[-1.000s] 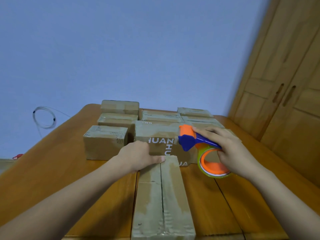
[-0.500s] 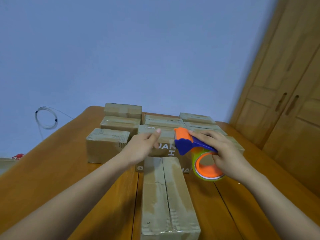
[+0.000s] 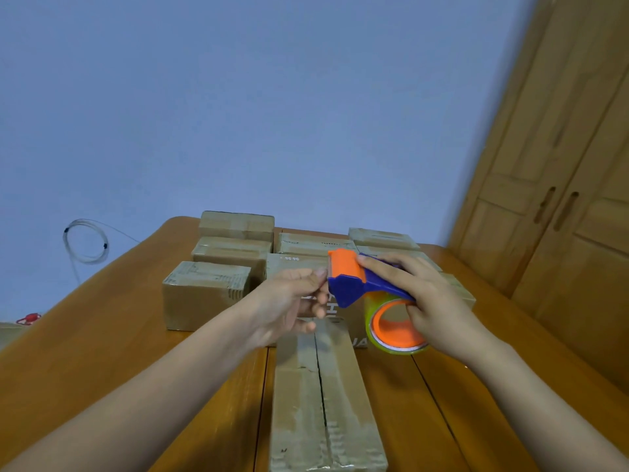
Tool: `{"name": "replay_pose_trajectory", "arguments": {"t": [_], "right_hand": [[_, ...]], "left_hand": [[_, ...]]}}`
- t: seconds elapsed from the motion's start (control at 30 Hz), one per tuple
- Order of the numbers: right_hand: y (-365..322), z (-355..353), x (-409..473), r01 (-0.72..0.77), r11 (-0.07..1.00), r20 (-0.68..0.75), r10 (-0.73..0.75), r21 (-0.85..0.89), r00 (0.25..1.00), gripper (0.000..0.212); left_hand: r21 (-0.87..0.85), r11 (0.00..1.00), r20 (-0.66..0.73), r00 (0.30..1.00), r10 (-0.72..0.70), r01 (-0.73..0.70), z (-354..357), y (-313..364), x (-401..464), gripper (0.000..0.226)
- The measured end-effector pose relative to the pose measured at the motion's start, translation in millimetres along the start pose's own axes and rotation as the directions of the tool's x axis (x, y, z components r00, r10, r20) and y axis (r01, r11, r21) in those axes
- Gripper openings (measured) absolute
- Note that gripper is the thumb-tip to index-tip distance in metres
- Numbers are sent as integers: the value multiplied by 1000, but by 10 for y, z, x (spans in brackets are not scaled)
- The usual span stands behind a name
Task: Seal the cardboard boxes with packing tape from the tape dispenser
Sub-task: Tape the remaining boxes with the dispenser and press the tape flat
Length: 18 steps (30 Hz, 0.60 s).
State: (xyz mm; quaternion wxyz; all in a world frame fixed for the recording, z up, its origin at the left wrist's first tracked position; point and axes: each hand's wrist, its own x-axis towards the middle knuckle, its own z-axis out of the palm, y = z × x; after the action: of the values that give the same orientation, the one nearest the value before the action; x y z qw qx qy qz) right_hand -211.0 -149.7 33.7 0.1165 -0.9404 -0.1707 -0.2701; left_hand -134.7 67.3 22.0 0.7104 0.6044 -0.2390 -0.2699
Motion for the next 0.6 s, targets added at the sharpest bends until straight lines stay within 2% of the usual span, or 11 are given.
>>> {"name": "replay_pose_trajectory", "arguments": {"t": [0.1, 0.17, 0.3, 0.37, 0.5, 0.6], "right_hand": [[11, -25, 27, 36, 999, -10, -36, -36, 999, 86], [12, -42, 49, 71, 995, 3, -70, -67, 998, 88], [34, -65, 97, 183, 930, 43, -178, -318, 983, 102], [51, -71, 128, 200, 903, 63, -191, -381, 980, 106], [115, -53, 193, 235, 902, 83, -220, -363, 972, 106], [347, -134, 103, 215, 893, 83, -199, -395, 977, 103]], "left_hand": [[76, 997, -3, 1000, 15, -15, -33, 65, -27, 26], [147, 989, -55, 998, 22, -14, -37, 101, -24, 29], [292, 956, -197, 980, 41, 19, -35, 170, 21, 26], [336, 941, -239, 970, 47, 37, -43, 211, 49, 25], [370, 926, -257, 966, 28, 72, -79, 263, 83, 30], [353, 934, -343, 936, 80, 49, -365, 313, 9, 32]]}}
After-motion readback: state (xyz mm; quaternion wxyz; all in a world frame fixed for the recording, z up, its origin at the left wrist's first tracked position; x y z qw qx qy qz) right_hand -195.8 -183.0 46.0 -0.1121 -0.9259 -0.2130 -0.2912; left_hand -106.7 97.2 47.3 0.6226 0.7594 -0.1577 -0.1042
